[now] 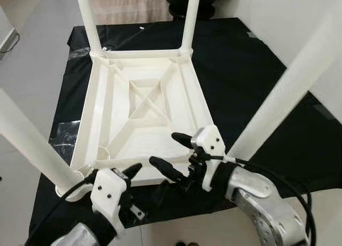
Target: Building children table
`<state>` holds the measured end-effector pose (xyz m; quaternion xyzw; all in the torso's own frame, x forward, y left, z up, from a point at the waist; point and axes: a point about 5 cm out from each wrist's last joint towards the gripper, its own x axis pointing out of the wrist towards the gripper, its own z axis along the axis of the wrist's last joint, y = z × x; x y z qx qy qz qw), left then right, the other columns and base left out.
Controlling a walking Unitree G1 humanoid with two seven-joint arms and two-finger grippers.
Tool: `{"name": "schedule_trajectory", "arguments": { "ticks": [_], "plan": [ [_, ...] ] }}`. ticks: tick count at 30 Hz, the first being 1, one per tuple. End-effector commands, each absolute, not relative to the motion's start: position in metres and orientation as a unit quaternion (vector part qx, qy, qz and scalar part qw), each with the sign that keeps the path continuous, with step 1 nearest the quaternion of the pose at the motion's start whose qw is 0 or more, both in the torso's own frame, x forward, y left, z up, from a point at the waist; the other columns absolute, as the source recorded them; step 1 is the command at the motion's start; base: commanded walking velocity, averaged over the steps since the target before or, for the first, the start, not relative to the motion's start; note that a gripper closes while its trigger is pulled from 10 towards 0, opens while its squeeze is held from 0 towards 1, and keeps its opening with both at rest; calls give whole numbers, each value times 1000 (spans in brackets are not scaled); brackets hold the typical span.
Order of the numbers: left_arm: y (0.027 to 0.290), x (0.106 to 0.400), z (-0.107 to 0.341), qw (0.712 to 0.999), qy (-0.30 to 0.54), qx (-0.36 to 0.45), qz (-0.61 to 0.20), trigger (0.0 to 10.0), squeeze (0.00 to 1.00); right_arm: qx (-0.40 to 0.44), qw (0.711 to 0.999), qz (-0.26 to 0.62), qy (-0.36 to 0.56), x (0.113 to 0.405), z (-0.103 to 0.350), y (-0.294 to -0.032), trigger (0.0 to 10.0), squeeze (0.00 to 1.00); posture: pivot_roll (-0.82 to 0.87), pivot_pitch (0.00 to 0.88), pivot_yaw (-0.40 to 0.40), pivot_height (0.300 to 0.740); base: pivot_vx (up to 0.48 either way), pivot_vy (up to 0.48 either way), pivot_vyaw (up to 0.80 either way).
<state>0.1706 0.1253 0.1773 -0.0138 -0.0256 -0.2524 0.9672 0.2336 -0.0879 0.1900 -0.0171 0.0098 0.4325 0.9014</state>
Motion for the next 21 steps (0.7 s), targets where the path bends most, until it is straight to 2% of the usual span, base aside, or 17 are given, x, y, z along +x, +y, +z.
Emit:
{"name": "schedule_trajectory", "arguments": {
  "ticks": [1, 6, 9, 11, 21],
  "plan": [
    [129, 174, 172, 973, -7, -10, -229, 10000, 0, -2, 903, 429, 15, 229, 189, -91, 10000, 0, 4, 158, -49, 740, 0, 0, 0],
    [134, 180, 174, 981, -8, 13, -196, 10000, 0, 54, 938, 339, 53, 212, 173, -122, 10000, 0, -6, 161, -42, 740, 0, 0, 0],
    [137, 180, 173, 981, -7, 13, -192, 10000, 0, 62, 944, 316, 67, 201, 167, -136, 10000, 0, -13, 161, -38, 740, 0, 0, 0],
    [139, 180, 172, 982, -1, 10, -191, 10000, 0, 53, 946, 307, 86, 188, 163, -150, 10000, 0, -20, 163, -34, 740, 0, 0, 0],
    [138, 177, 168, 974, 5, -5, -228, 10000, 0, -16, 962, 229, 148, 173, 155, -196, 10000, 0, -51, 155, -38, 740, 0, 0, 0]
  ]
}}
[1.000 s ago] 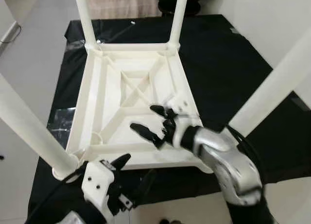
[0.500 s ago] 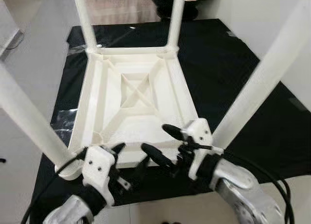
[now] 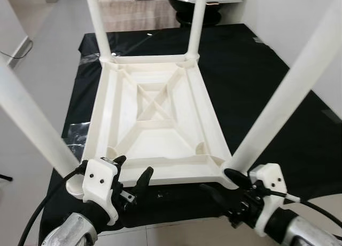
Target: Building children table
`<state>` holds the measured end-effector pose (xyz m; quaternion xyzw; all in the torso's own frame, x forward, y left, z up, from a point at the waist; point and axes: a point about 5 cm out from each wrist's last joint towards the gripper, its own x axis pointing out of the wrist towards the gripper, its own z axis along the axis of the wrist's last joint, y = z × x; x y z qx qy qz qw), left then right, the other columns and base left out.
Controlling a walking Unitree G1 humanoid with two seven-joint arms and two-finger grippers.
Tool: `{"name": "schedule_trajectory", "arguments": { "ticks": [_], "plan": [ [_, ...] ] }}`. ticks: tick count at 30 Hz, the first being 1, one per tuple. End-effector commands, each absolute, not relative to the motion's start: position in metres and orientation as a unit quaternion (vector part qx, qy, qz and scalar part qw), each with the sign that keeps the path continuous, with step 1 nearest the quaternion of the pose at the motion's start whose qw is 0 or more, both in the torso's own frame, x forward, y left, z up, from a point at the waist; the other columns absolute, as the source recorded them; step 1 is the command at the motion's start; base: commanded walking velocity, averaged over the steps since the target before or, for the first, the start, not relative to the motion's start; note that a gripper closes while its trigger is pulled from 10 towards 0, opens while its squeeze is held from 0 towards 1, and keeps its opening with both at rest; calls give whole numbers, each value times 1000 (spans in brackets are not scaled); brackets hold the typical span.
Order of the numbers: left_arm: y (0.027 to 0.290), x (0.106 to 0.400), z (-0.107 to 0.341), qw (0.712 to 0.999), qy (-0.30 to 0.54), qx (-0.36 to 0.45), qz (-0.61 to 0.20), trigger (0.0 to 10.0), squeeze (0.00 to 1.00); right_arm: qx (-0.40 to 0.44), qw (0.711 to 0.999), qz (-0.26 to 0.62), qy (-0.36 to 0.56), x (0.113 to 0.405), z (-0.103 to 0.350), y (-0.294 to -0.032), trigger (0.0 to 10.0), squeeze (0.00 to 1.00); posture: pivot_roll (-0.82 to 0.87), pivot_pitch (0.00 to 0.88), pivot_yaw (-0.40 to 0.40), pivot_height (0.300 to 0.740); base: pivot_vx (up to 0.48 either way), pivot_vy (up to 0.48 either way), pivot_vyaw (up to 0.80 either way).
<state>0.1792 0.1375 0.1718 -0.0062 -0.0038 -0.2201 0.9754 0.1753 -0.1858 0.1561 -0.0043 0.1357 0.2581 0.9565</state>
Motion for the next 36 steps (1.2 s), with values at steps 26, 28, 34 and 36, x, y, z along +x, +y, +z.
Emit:
{"name": "schedule_trajectory", "arguments": {
  "ticks": [26, 28, 34, 36],
  "plan": [
    [127, 167, 167, 951, -1, 19, -308, 10000, 0, 18, 898, 417, 137, 165, 175, -171, 10000, 0, -31, 148, -43, 740, 0, 0, 0],
    [126, 167, 167, 949, 2, 21, -316, 10000, 0, 24, 897, 422, 133, 166, 177, -172, 10000, 0, -30, 147, -41, 740, 0, 0, 0],
    [120, 171, 170, 942, 7, 24, -335, 10000, 0, 18, 935, 348, 66, 200, 193, -181, 10000, 0, -22, 137, -36, 740, 0, 0, 0],
    [118, 172, 171, 941, 4, 23, -339, 10000, 0, 20, 941, 333, 50, 206, 198, -182, 10000, 0, -22, 137, -36, 740, 0, 0, 0]
  ]
}}
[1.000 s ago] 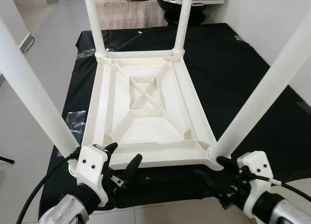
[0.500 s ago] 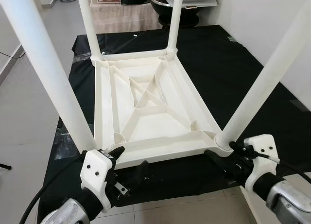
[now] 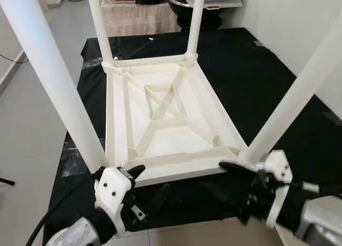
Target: Building children table
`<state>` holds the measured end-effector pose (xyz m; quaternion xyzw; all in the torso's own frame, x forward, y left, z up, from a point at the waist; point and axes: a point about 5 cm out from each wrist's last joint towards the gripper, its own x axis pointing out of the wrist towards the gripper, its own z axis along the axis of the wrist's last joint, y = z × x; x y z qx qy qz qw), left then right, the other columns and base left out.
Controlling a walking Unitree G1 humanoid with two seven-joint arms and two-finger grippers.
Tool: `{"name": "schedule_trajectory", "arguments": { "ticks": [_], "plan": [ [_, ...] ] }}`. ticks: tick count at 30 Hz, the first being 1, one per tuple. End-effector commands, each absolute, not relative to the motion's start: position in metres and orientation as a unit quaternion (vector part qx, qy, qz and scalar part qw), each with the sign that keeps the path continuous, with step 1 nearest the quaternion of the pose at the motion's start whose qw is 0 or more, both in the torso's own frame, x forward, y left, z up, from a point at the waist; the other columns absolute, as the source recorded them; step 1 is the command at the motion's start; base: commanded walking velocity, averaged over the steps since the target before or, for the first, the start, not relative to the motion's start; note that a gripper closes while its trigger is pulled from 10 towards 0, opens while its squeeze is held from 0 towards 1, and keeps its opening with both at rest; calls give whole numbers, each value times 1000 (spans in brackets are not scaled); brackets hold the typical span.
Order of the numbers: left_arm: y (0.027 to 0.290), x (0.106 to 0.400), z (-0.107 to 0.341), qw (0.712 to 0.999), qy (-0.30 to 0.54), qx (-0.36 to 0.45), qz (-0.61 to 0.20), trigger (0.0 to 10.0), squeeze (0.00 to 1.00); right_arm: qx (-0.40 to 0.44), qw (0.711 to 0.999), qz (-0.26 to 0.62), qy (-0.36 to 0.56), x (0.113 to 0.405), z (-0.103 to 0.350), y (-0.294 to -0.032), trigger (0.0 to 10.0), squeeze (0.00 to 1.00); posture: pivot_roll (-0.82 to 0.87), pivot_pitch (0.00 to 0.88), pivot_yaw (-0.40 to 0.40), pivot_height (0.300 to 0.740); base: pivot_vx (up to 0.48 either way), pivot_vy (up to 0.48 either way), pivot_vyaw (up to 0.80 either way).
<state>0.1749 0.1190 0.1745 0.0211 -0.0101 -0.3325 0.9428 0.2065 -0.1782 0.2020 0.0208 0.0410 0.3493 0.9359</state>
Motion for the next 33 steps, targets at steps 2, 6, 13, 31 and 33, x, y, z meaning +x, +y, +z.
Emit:
{"name": "schedule_trajectory", "arguments": {
  "ticks": [2, 6, 13, 31, 33],
  "plan": [
    [113, 174, 176, 934, -4, 12, -357, 10000, 0, 9, 938, 347, 7, 213, 214, -175, 10000, 0, -23, 130, -31, 740, 0, 0, 0],
    [111, 179, 178, 927, -10, 19, -374, 10000, 0, -19, 921, 388, -31, 215, 231, -164, 10000, 0, -27, 118, -27, 740, 0, 0, 0],
    [114, 195, 184, 935, -30, 29, -351, 10000, 0, -49, 898, 403, -168, 228, 293, -149, 10000, 0, -22, 103, -12, 740, 0, 0, 0],
    [111, 219, 198, 933, -64, 17, -354, 10000, 0, -93, 875, 169, -444, 226, 424, -192, 10000, 0, -42, 43, 33, 740, 0, 0, 0],
    [111, 221, 198, 933, -66, 18, -353, 10000, 0, -98, 873, 131, -458, 224, 434, -206, 10000, 0, -45, 36, 36, 740, 0, 0, 0]
  ]
}}
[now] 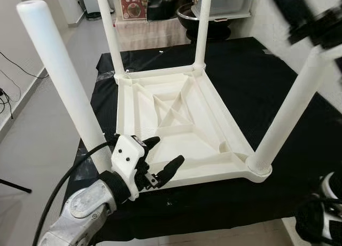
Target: Building children table
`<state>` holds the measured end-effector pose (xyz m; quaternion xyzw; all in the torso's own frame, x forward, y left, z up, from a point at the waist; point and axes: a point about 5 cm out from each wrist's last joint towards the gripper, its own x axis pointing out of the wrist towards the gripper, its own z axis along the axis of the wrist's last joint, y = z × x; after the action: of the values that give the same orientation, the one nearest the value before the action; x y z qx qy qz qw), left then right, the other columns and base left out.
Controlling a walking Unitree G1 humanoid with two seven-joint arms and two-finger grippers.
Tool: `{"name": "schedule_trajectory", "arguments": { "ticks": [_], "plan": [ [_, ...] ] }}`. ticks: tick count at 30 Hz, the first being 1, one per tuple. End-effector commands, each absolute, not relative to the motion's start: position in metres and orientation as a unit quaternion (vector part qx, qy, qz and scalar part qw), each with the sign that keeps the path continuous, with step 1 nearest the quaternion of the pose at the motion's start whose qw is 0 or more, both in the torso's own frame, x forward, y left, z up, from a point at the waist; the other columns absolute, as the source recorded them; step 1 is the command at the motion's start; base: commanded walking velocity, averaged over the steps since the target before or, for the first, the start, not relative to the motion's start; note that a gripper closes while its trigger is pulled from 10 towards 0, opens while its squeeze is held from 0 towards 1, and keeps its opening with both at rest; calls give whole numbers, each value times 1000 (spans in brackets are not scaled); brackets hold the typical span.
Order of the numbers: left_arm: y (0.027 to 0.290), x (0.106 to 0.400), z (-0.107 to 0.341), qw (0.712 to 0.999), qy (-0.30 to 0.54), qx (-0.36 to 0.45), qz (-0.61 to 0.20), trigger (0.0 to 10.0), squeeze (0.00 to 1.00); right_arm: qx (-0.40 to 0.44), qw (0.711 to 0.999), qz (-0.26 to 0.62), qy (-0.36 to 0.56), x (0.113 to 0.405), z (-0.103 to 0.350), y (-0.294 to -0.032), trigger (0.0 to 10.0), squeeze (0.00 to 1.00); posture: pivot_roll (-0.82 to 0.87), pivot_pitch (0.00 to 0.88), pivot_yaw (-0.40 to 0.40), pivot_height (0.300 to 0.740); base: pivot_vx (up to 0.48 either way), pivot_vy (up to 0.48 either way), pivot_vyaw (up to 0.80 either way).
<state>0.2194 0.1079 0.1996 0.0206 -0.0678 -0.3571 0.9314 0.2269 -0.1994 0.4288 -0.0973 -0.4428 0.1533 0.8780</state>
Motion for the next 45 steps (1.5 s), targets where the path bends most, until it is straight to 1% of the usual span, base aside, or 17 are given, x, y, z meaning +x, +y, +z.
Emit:
{"name": "schedule_trajectory", "arguments": {
  "ticks": [1, 5, 7, 9, 10, 11, 12, 15, 17, 21, 25, 29, 32, 35, 36, 41, 45],
  "plan": [
    [111, 222, 199, 933, -67, 19, -353, 10000, 0, -108, 874, 113, -459, 222, 436, -212, 10000, 0, -45, 34, 37, 740, 0, 0, 0],
    [111, 224, 200, 933, -71, 21, -353, 10000, 0, -125, 884, 75, -443, 224, 433, -224, 10000, 0, -45, 32, 36, 740, 0, 0, 0],
    [112, 226, 203, 934, -77, 23, -348, 10000, 0, -121, 908, 42, -398, 231, 413, -239, 10000, 0, -42, 38, 34, 740, 0, 0, 0],
    [114, 227, 204, 936, -81, 24, -342, 10000, 0, -118, 930, 36, -347, 237, 389, -246, 10000, 0, -43, 41, 34, 740, 0, 0, 0],
    [114, 227, 204, 936, -81, 24, -342, 10000, 0, -118, 930, 36, -347, 237, 389, -246, 10000, 0, -43, 41, 34, 740, 0, 0, 0],
    [115, 228, 205, 936, -83, 25, -340, 10000, 0, -107, 941, 77, -313, 238, 372, -240, 10000, 0, -44, 45, 34, 740, 0, 0, 0],
    [115, 228, 205, 936, -83, 25, -340, 10000, 0, -107, 941, 77, -313, 238, 372, -240, 10000, 0, -44, 45, 34, 740, 0, 0, 0],
    [116, 228, 207, 937, -87, 25, -336, 10000, 0, -92, 951, 140, -260, 237, 343, -227, 10000, 0, -48, 48, 35, 740, 0, 0, 0],
    [115, 228, 207, 937, -88, 24, -337, 10000, 0, -98, 954, 137, -247, 237, 336, -228, 10000, 0, -50, 48, 34, 740, 0, 0, 0],
    [111, 227, 204, 939, -83, 5, -332, 10000, 0, -70, 967, 121, -212, 239, 314, -236, 10000, 0, -52, 51, 35, 740, 0, 0, 0],
    [111, 227, 201, 945, -75, -5, -319, 10000, 0, -66, 971, 115, -201, 241, 309, -236, 10000, 0, -53, 51, 35, 740, 0, 0, 0],
    [118, 218, 176, 968, -3, -44, -246, 10000, 0, -45, 985, 92, -138, 249, 283, -232, 10000, 0, -50, 63, 22, 740, 0, 0, 0],
    [119, 217, 173, 970, 7, -43, -237, 10000, 0, -40, 986, 91, -132, 250, 280, -231, 10000, 0, -50, 64, 20, 740, 0, 0, 0],
    [129, 198, 161, 980, 45, -40, -191, 10000, 0, -16, 988, 109, -111, 254, 268, -214, 10000, 0, -33, 81, 4, 740, 0, 0, 0],
    [129, 198, 161, 980, 45, -40, -191, 10000, 0, -16, 988, 109, -111, 254, 268, -214, 10000, 0, -33, 81, 4, 740, 0, 0, 0],
    [135, 169, 155, 981, 80, -13, -177, 10000, 0, -3, 988, 117, -103, 262, 264, -207, 10000, 0, -14, 100, -12, 740, 0, 0, 0],
    [138, 157, 156, 981, 78, -7, -177, 10000, 0, -4, 988, 118, -101, 266, 264, -206, 10000, 0, 0, 105, -22, 740, 0, 0, 0]
  ]
}}
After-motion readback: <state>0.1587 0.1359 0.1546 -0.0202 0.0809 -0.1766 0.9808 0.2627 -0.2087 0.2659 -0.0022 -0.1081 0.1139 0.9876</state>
